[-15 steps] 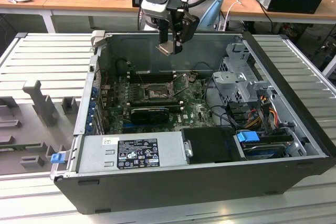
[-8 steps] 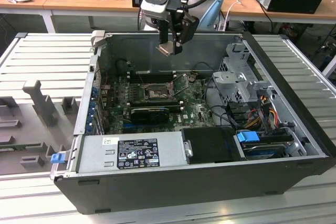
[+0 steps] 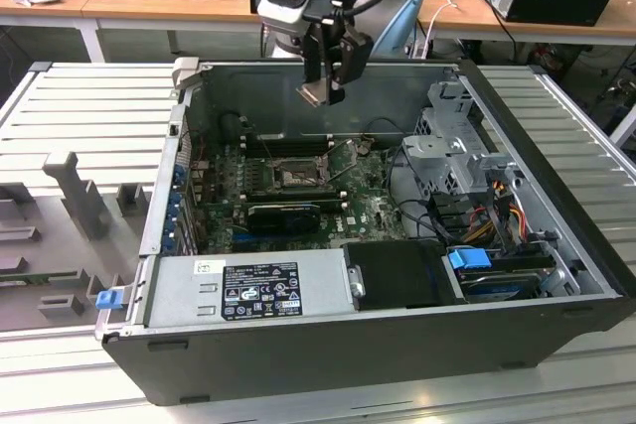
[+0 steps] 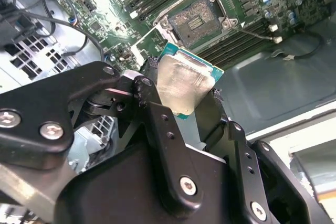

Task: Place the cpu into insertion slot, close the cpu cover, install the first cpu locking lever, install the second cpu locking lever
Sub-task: 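Place the cpu into insertion slot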

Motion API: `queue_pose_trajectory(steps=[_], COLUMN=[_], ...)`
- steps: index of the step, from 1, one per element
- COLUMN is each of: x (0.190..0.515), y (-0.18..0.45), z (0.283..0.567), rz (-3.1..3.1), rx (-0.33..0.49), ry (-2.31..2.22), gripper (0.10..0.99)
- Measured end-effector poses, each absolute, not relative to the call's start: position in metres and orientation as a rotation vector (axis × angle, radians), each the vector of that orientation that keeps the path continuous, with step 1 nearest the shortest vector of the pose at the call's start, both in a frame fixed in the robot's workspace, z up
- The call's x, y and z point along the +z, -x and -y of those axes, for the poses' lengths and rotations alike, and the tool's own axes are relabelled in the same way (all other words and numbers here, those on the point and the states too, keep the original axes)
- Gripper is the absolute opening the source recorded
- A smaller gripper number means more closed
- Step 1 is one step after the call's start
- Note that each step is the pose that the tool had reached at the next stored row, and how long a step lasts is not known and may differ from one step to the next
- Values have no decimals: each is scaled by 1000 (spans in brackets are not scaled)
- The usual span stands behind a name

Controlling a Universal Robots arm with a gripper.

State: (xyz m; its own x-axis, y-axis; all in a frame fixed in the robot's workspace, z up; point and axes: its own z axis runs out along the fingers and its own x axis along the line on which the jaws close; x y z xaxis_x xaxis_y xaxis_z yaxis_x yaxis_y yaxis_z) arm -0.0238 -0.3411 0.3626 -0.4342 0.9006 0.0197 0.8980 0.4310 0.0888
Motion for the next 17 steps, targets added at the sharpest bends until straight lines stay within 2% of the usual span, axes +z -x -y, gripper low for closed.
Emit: queue_pose_trajectory(steps=[13,17], x=[360,351], y=[24,24], z=[341,341], rz=[-2418,-2394], rx=[127,119], ry=[-1938,-1969], gripper=[525,525])
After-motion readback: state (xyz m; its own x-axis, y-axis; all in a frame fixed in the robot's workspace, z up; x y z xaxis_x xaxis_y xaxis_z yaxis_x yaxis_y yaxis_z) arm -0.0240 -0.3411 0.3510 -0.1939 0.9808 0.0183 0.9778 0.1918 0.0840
